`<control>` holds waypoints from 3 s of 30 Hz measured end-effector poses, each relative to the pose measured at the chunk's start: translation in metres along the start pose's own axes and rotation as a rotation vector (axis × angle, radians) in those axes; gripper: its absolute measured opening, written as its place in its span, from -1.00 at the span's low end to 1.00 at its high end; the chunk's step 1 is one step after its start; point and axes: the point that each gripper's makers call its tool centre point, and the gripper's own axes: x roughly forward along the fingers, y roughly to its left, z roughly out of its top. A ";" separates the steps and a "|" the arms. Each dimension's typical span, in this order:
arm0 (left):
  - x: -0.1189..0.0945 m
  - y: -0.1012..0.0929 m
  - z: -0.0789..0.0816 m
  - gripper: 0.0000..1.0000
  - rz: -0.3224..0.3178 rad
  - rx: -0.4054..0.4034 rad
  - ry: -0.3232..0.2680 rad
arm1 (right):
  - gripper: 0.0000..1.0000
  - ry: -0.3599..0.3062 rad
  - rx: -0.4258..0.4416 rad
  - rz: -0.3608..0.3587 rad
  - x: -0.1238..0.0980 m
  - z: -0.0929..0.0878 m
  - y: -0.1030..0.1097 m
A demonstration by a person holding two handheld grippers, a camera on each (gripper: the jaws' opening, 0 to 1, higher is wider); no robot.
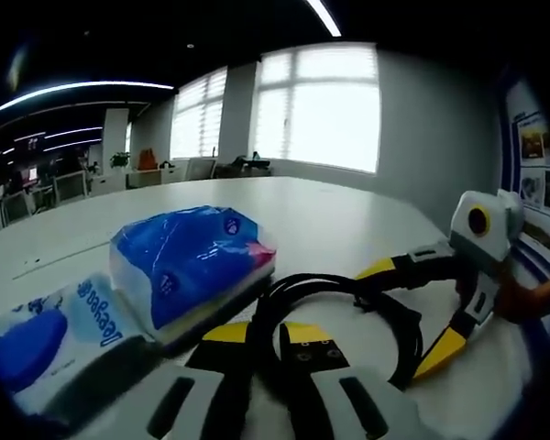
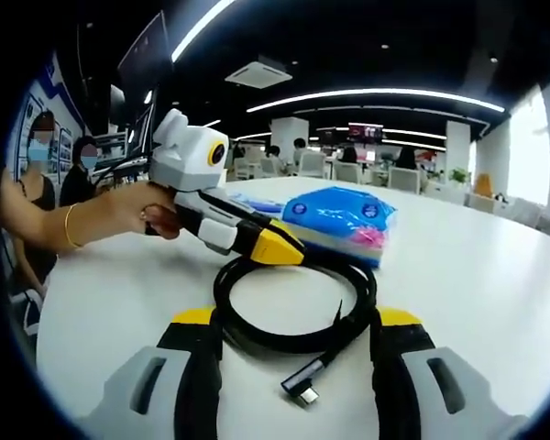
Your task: Arrange the tabletop items into an orderly group along one side of the table until the central work area is clear of visible clutter.
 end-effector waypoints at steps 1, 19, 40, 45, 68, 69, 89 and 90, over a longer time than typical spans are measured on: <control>-0.001 0.000 0.000 -0.80 0.003 -0.006 -0.004 | 0.25 0.003 -0.008 0.000 0.001 0.000 0.001; -0.024 0.005 0.004 -0.81 0.029 -0.021 -0.027 | 0.25 -0.029 -0.014 0.020 0.002 0.013 0.018; -0.068 0.032 -0.005 -0.81 0.087 -0.033 -0.037 | 0.25 -0.024 -0.048 0.077 0.026 0.026 0.057; -0.081 0.036 -0.004 -0.94 0.108 -0.026 -0.053 | 0.23 -0.017 -0.047 0.099 0.034 0.026 0.067; -0.088 0.034 -0.016 -0.94 0.065 -0.015 -0.045 | -0.20 -0.003 -0.077 0.107 0.038 0.021 0.073; -0.088 0.034 -0.016 -0.94 0.067 -0.015 -0.045 | -0.20 -0.004 -0.076 0.107 0.038 0.021 0.073; -0.098 0.034 -0.018 -0.92 0.084 -0.008 -0.053 | -0.20 -0.017 -0.061 0.103 0.030 0.025 0.074; -0.098 0.034 -0.018 -0.92 0.085 -0.008 -0.053 | -0.20 -0.018 -0.062 0.102 0.030 0.025 0.074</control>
